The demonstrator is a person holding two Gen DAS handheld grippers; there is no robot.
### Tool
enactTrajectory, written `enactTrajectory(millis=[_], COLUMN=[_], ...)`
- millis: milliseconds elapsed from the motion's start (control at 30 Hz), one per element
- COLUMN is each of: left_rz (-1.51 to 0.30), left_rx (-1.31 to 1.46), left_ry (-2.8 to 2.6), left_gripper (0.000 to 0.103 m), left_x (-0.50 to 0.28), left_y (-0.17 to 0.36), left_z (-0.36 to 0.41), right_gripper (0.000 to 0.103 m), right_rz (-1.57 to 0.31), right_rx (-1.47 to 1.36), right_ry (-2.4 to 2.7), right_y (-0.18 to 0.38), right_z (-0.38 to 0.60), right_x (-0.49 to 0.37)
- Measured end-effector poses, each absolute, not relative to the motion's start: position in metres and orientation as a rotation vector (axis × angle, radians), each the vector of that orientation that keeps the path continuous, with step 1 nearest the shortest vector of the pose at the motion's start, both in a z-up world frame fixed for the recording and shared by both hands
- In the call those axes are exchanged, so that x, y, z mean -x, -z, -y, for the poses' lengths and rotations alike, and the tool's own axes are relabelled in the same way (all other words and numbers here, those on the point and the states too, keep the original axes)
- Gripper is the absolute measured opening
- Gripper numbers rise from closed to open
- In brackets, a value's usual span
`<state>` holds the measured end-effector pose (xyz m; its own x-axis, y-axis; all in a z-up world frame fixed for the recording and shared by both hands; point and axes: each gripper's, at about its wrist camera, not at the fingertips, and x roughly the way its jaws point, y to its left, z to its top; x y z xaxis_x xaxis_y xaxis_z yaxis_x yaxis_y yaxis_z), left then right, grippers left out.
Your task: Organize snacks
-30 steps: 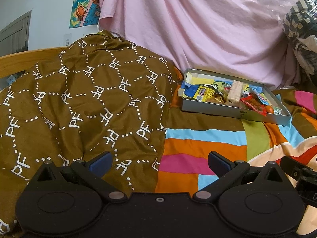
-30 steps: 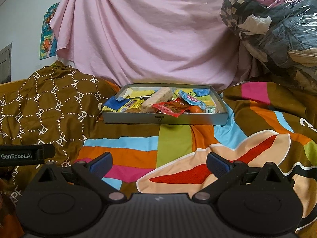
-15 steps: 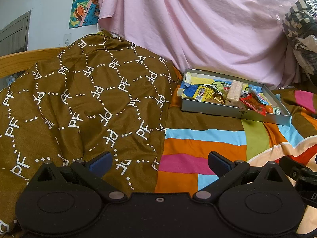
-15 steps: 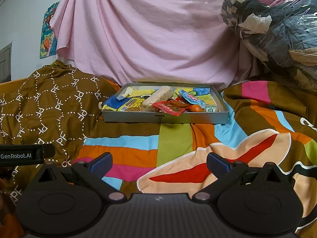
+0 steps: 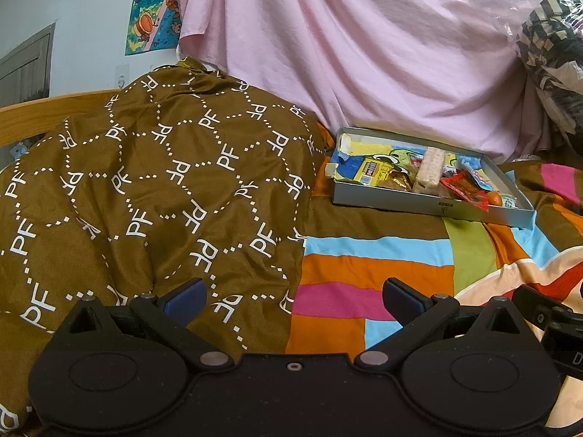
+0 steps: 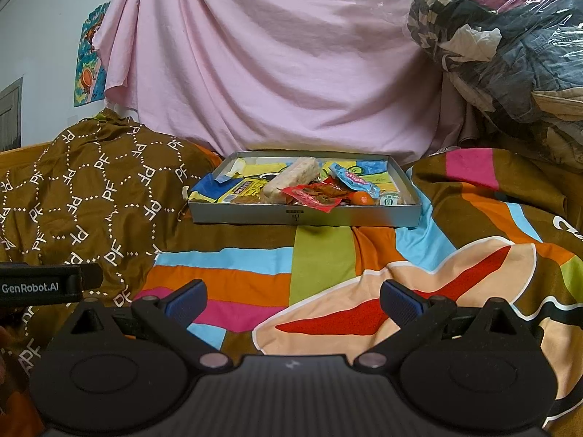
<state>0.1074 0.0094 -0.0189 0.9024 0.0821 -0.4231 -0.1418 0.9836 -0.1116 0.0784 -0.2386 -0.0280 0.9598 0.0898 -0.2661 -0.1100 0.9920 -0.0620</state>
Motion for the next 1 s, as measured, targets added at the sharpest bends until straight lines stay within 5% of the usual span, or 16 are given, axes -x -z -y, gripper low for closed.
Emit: enactTrajectory(millis=[1000], left_rz=[-0.441], left_rx=[0.106], left_ry=[-0.164], left_gripper=[0.102], left_x=[-0.1052], left_y=[0.0169], left_z=[-0.0089], right_gripper=[0.103], right_rz=[-0.273], right_rx=[0.081], right_ry=[-0.103], right_y=[0.0307], right_z=[0.2364], right_x=[-0.0777])
